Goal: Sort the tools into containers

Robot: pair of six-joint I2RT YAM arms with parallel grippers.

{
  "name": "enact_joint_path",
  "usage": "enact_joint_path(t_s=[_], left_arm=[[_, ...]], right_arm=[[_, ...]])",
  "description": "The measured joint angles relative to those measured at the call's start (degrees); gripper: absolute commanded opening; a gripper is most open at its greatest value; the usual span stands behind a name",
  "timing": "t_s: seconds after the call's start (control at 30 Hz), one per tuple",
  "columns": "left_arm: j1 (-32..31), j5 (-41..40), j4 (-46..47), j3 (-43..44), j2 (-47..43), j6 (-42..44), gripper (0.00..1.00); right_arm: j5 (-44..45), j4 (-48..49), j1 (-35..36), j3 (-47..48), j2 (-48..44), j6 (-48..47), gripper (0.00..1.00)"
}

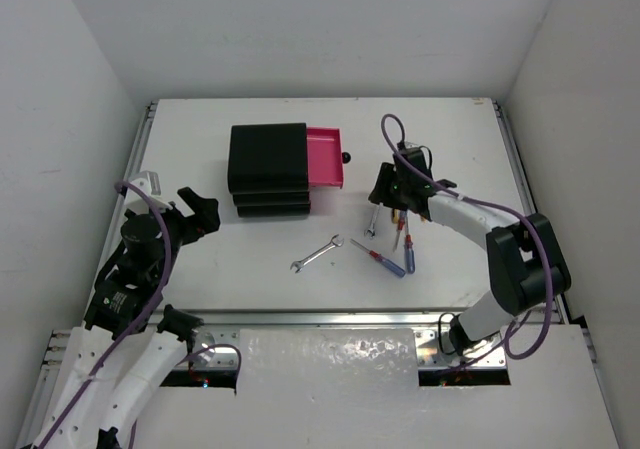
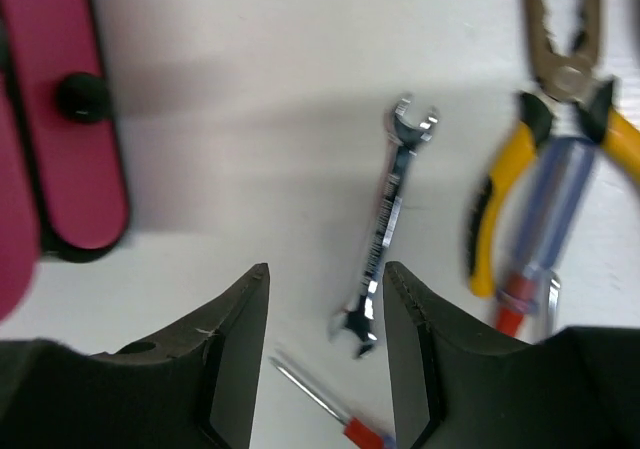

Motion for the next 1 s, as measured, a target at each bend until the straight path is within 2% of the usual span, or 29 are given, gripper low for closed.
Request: enact_joint_path(t_s=[0.2, 0.63, 0.73, 0.83, 0.97, 1.0], left_arm=[[0.00, 0.00, 0.00, 0.00, -0.04, 0.00, 0.86], [-0.04, 0.00, 0.04, 0.00, -1.49, 0.00, 0.86], [-0.07, 0.04, 0.07, 0.00, -1.46, 0.00, 0.86], [-0.35, 0.04, 0.11, 0.00, -1.46, 0.00, 0.86], [-0.44, 0.04, 0.17, 0.00, -1.51, 0.00, 0.86], [-0.44, 0.04, 0.17, 0.00, -1.55, 0.00, 0.86]], right_arm=[[10.01, -2.99, 3.48, -0.55, 0.11, -0.92, 0.47], [16.83, -7.34, 5.90, 6.27, 12.00, -1.16, 0.45], [17.27, -7.54, 5.90, 7.58, 14.95, -1.11, 0.34], [18.16, -7.74, 5.95, 8.57, 16.04, -0.83, 0.32], [19.15, -7.28, 5.97, 8.31, 16.15, -0.26, 0.12], [19.21, -7.06, 5.97, 8.13, 16.09, -0.09, 0.10]])
